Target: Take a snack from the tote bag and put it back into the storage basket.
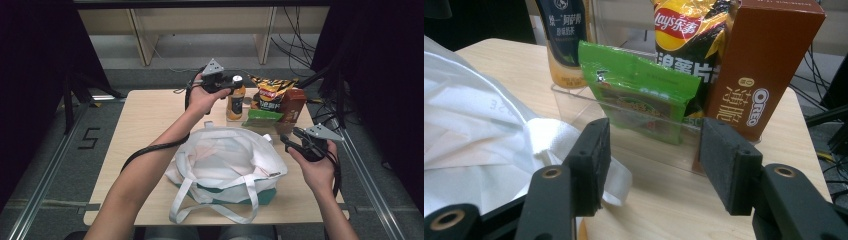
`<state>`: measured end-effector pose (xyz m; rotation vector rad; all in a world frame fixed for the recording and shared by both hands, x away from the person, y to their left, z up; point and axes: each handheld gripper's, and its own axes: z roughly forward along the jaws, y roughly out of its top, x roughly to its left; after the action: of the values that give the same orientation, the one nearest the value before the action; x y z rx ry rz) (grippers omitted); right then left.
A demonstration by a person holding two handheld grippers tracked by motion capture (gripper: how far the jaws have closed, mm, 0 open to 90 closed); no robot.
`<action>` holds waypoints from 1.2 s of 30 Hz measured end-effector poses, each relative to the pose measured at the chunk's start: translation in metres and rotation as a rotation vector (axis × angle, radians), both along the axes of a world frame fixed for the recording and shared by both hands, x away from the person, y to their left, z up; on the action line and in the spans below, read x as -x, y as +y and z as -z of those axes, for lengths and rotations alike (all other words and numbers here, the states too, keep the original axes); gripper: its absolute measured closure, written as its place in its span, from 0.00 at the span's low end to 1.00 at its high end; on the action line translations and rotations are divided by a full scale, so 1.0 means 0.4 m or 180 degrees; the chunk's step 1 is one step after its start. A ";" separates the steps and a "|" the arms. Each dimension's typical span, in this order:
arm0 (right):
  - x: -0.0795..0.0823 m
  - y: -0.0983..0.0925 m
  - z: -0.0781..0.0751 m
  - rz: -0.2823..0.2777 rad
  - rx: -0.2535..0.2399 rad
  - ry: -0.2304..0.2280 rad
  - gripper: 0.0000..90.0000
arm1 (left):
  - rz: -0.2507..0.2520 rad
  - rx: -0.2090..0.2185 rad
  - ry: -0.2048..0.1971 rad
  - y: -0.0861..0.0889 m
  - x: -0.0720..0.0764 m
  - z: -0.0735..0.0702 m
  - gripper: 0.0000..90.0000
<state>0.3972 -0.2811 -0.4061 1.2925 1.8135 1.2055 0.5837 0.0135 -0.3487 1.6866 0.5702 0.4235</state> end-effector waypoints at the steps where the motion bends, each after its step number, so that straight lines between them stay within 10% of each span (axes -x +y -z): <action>1: 0.001 0.001 0.000 0.0001 -0.0011 0.0019 0.53 | -0.0001 -0.0003 0.0005 0.000 -0.001 0.002 0.66; 36: -0.003 0.002 0.009 -0.0061 0.0016 0.0006 0.53 | -0.0021 -0.0116 0.0029 -0.028 -0.023 0.024 0.66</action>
<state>0.3984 -0.2803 -0.4096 1.2766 1.8329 1.2096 0.5930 0.0025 -0.3583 1.7228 0.5778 0.4336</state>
